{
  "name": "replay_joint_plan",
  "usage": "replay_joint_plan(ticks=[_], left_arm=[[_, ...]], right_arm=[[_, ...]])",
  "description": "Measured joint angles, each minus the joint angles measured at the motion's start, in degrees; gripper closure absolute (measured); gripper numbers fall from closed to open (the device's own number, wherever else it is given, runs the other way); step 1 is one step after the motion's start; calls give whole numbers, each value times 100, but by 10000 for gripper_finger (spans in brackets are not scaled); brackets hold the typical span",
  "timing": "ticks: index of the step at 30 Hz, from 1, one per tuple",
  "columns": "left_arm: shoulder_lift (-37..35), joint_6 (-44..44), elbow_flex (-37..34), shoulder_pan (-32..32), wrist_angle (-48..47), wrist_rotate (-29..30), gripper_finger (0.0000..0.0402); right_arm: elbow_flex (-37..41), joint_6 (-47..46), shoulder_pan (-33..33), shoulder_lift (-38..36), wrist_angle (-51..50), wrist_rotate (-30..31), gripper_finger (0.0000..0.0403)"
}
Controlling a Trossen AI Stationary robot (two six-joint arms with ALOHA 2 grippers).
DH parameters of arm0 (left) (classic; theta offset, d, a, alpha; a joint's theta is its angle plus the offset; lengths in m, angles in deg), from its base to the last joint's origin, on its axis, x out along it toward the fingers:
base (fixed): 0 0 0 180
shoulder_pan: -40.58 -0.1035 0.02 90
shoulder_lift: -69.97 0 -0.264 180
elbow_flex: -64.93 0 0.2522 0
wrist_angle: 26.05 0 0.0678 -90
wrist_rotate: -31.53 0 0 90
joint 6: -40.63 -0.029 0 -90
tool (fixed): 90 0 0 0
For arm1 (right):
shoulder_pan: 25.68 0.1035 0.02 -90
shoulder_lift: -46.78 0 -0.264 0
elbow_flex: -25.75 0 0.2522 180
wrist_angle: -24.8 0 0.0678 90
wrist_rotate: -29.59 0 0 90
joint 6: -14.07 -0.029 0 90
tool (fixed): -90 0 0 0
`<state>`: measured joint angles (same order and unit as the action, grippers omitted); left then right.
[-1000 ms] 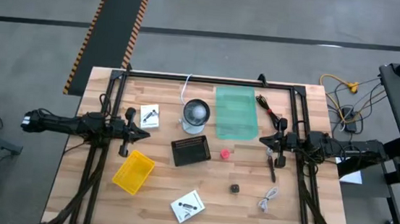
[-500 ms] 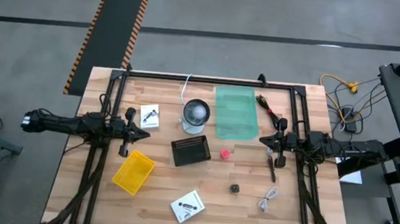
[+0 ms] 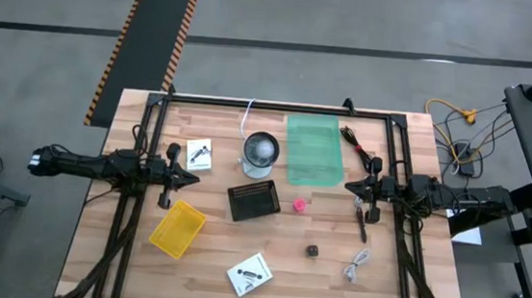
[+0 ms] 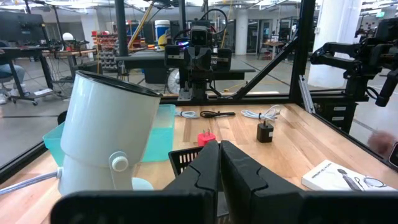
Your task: Pick and place items into bin
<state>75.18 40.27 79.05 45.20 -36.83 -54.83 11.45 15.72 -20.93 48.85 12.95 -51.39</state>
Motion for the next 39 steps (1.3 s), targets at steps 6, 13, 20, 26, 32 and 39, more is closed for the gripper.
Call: replay_joint_plan(ticks=[6, 13, 20, 26, 32, 39], left_arm=[[1, -1, 0, 0, 0, 0, 402], [0, 0, 0, 0, 0, 0, 402], [0, -2, 0, 0, 0, 0, 402], [0, -1, 0, 0, 0, 0, 402], [2, -1, 0, 0, 71, 0, 402], [2, -6, 0, 0, 108, 0, 402]], right_arm=[[-1, -3, -1, 0, 0, -1, 394], [0, -11, 0, 0, 0, -2, 394], [-2, 0, 0, 0, 0, -2, 394], [-2, -13, -1, 0, 8, -2, 394], [-1, -194, 0, 0, 35, -2, 394], [0, -297, -6, -1, 697, 1, 394]])
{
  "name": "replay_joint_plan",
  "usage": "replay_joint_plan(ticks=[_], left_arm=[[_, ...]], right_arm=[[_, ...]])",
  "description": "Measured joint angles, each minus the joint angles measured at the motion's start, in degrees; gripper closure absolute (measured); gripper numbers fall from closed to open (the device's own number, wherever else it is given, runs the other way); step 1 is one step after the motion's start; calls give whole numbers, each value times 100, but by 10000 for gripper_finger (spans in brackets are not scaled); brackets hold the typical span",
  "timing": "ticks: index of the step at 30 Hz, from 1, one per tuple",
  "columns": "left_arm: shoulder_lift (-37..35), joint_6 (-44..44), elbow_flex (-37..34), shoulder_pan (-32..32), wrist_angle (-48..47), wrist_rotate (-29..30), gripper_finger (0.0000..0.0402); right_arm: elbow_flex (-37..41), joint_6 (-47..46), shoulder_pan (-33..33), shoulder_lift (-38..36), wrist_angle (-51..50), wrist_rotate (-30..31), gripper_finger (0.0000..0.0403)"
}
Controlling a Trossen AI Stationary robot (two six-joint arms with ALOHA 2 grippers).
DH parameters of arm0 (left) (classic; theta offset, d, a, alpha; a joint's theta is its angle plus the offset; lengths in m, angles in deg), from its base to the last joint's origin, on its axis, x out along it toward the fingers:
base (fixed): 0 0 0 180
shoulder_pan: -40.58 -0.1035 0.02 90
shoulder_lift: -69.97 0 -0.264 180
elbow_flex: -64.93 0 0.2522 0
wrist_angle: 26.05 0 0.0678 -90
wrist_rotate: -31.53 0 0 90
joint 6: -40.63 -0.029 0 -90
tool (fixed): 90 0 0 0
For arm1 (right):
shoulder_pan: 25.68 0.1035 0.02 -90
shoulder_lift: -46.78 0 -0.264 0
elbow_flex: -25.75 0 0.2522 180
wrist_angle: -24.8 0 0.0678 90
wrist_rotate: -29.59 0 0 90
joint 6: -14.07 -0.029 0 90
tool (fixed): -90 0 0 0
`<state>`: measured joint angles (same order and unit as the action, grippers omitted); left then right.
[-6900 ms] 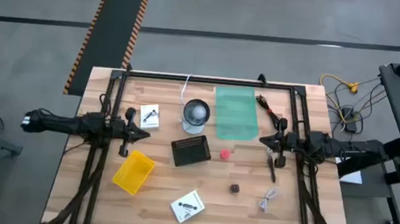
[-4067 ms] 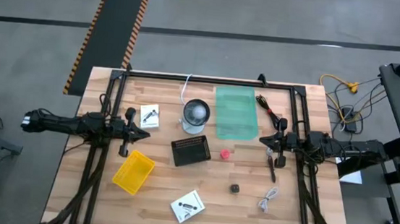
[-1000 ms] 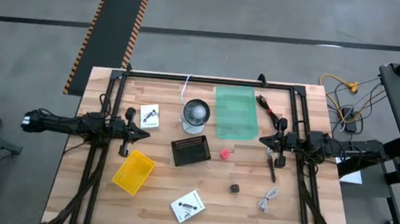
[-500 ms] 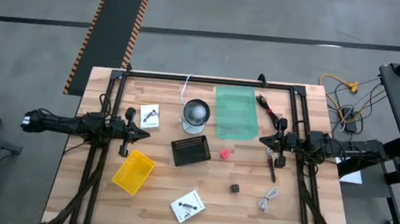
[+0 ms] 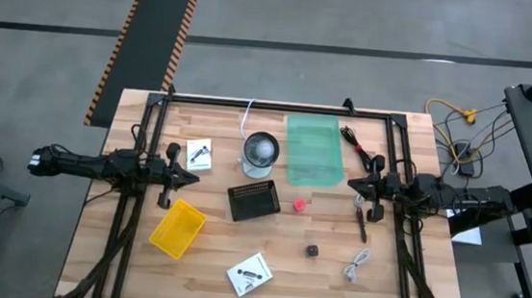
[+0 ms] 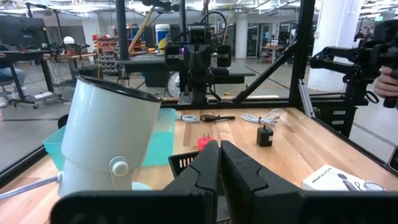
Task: Pick and place items into bin
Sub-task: Put the top black charger cable into the blue bin
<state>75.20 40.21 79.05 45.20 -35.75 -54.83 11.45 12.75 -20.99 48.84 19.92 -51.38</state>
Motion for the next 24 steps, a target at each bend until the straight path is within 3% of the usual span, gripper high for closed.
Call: replay_joint_plan(ticks=[5, 11, 15, 19, 24], left_arm=[[0, -763, 0, -2, 648, 138, 402], [0, -1222, 0, -2, 1400, 183, 402], [39, -1267, 36, -4, 1442, 678, 393], [183, -1647, 124, -7, 1455, 1086, 356], [507, -1673, 265, -13, 1506, 1321, 284]], right_arm=[[-6, 264, 0, -2, 914, 96, 394], [-7, 567, 0, 1, 1144, 187, 394], [-7, 831, 1, 3, 1131, 816, 392], [-4, 1279, -2, 3, 1155, 1834, 373], [-4, 1414, 0, 3, 1345, 1966, 329]])
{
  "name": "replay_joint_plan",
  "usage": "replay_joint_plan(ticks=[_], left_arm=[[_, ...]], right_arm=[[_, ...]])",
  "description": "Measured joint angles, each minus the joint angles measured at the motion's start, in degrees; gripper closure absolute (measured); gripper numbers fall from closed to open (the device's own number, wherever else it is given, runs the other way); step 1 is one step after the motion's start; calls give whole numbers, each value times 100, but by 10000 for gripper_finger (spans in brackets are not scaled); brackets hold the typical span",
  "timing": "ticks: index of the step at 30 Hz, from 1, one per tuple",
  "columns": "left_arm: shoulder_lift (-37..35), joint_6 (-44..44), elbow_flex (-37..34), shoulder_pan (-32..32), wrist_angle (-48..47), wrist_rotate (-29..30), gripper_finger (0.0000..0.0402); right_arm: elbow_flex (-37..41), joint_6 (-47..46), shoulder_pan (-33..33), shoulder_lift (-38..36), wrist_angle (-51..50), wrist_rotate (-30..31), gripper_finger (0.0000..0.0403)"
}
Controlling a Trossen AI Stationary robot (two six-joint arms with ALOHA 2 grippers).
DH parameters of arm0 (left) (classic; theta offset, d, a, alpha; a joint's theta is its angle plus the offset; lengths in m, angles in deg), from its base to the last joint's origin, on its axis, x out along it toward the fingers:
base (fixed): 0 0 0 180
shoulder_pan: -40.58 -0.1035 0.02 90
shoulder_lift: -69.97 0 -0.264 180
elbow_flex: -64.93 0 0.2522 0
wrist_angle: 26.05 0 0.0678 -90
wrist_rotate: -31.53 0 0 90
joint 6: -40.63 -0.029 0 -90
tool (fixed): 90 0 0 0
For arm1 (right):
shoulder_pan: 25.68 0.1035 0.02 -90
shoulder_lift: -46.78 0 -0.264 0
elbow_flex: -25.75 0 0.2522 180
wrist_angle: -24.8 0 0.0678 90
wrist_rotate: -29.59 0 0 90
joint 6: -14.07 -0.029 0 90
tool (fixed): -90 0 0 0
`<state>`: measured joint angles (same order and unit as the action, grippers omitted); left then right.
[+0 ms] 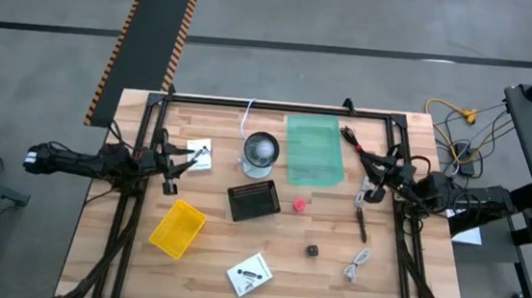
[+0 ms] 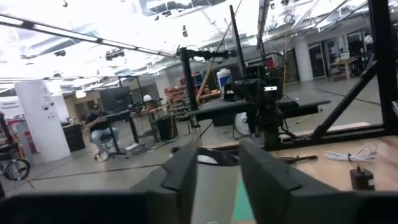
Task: Pick and place items into bin
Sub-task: Put the top black charger cable into the blue bin
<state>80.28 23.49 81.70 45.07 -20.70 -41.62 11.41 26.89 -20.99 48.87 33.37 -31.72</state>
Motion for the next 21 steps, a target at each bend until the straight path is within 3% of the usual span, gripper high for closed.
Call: replay_joint_plan(ticks=[8, 13, 21], left_arm=[[558, 26, 111, 0, 683, 2, 201], [657, 22, 109, 0, 744, 0, 193], [701, 21, -66, 0, 1423, 1, 194]], right_arm=[[-136, 93, 0, 42, 100, 138, 238], [-422, 80, 1, 228, 60, 136, 206], [-1021, 70, 0, 921, -67, 166, 202]])
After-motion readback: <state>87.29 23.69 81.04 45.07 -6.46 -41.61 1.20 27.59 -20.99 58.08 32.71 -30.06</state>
